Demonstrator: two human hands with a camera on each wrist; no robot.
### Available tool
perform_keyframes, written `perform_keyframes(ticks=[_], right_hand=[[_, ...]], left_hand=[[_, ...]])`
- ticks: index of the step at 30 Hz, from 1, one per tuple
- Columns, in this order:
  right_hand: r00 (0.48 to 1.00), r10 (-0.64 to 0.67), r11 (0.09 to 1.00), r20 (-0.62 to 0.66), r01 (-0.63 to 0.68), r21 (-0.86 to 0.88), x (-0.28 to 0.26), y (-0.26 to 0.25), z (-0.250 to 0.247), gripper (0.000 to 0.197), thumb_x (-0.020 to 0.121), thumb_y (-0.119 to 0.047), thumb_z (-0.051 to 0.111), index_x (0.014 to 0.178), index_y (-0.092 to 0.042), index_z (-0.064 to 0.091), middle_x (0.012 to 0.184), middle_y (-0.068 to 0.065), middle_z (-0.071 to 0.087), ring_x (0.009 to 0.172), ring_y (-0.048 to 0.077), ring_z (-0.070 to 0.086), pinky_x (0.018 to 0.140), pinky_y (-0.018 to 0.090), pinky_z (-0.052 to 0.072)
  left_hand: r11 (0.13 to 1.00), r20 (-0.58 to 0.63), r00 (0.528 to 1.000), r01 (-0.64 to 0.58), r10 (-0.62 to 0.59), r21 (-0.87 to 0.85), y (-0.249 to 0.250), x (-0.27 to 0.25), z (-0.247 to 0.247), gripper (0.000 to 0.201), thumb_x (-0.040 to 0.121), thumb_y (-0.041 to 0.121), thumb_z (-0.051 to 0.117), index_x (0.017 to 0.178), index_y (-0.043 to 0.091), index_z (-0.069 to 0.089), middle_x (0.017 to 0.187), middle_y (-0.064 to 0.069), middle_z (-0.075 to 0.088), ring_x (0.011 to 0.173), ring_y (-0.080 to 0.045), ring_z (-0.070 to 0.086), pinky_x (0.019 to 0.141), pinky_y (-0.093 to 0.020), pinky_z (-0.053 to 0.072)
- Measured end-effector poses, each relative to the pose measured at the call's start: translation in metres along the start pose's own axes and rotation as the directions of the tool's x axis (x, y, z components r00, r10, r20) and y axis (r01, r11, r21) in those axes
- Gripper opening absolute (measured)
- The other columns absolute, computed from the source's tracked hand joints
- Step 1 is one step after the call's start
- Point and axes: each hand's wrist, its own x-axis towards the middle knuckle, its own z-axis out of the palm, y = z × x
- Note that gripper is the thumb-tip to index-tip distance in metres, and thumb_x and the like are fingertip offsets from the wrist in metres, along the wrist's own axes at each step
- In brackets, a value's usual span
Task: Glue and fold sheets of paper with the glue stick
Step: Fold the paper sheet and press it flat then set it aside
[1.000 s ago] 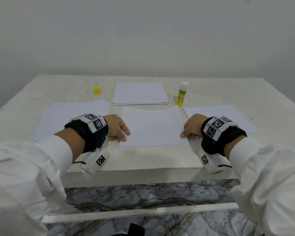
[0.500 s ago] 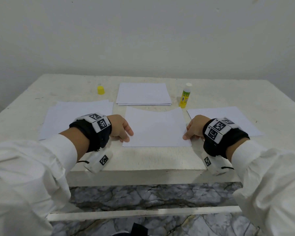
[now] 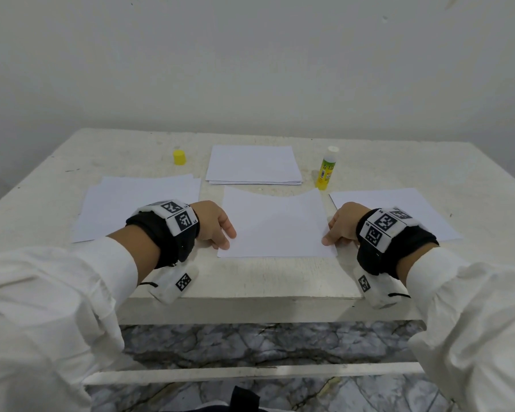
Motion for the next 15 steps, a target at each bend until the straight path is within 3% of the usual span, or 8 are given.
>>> perform_keyframes(ticks=[2,4,7,9,12,14,15], right_hand=[[1.0,0.002,1.0,0.004,-0.002,-0.025,0.001,-0.001,0.001,0.025,0.076,-0.014,0.078,0.092,-0.001,0.065,0.068,0.005,0.06,0.064,0.018,0.056,0.058,0.025,0.044],[1.0,0.014,0.995,-0.002,-0.014,-0.102,-0.001,-0.005,0.001,0.026,0.077,-0.019,0.078,0.09,-0.004,0.062,0.078,0.006,0.062,0.079,0.022,0.06,0.068,0.027,0.047],[0.998,0.003,0.965,-0.056,-0.018,-0.261,-0.005,-0.013,0.002,0.064,0.076,-0.024,0.078,0.127,-0.004,0.045,0.123,0.012,0.055,0.114,0.029,0.055,0.094,0.036,0.048],[0.997,-0.061,0.944,-0.052,0.04,-0.329,-0.007,-0.025,0.002,0.07,0.074,-0.023,0.078,0.135,-0.012,0.044,0.132,0.011,0.048,0.12,0.032,0.051,0.098,0.038,0.045],[0.986,-0.155,0.894,0.062,0.167,-0.416,-0.008,-0.052,0.013,0.045,0.068,-0.041,0.078,0.11,-0.029,0.067,0.122,0.0,0.057,0.117,0.027,0.054,0.098,0.031,0.042],[0.975,-0.199,0.876,0.1,0.223,-0.427,-0.001,-0.076,0.028,0.029,0.06,-0.049,0.08,0.079,-0.03,0.069,0.102,-0.008,0.066,0.101,0.023,0.063,0.091,0.031,0.047],[0.964,-0.236,0.857,0.121,0.265,-0.442,-0.001,-0.09,0.034,0.028,0.061,-0.049,0.08,0.072,-0.027,0.066,0.095,-0.009,0.068,0.097,0.022,0.065,0.087,0.03,0.048]], left_hand=[[0.999,-0.017,1.0,0.002,-0.002,0.04,0.002,0.0,0.001,0.019,0.076,0.015,0.079,0.086,0.026,0.068,0.068,0.005,0.064,0.058,-0.004,0.056,0.055,-0.014,0.041],[0.991,-0.034,0.999,-0.006,0.011,0.137,0.003,0.0,0.001,0.032,0.076,0.02,0.079,0.105,0.023,0.065,0.077,0.006,0.062,0.069,-0.009,0.057,0.06,-0.019,0.042],[0.937,-0.043,0.999,0.002,0.014,0.349,0.005,0.001,0.0,0.07,0.076,0.035,0.078,0.137,0.032,0.044,0.117,-0.001,0.052,0.104,-0.021,0.056,0.086,-0.028,0.046],[0.858,-0.026,1.0,0.017,-0.005,0.513,0.006,0.003,-0.004,0.085,0.076,0.049,0.073,0.147,0.035,0.028,0.141,-0.006,0.035,0.126,-0.028,0.042,0.102,-0.036,0.039],[0.732,0.033,0.999,-0.005,-0.024,0.682,0.008,0.009,-0.009,0.094,0.077,0.065,0.063,0.151,0.035,0.013,0.157,-0.002,0.013,0.14,-0.031,0.018,0.11,-0.044,0.026],[0.689,0.072,0.997,-0.026,-0.037,0.724,0.007,0.014,-0.009,0.105,0.073,0.071,0.061,0.152,0.032,0.005,0.16,0.001,0.004,0.143,-0.032,0.011,0.111,-0.048,0.022],[0.68,0.082,0.996,-0.039,-0.03,0.732,0.007,0.016,-0.008,0.109,0.071,0.072,0.062,0.153,0.029,0.003,0.16,0.001,0.002,0.143,-0.031,0.009,0.111,-0.048,0.021]])
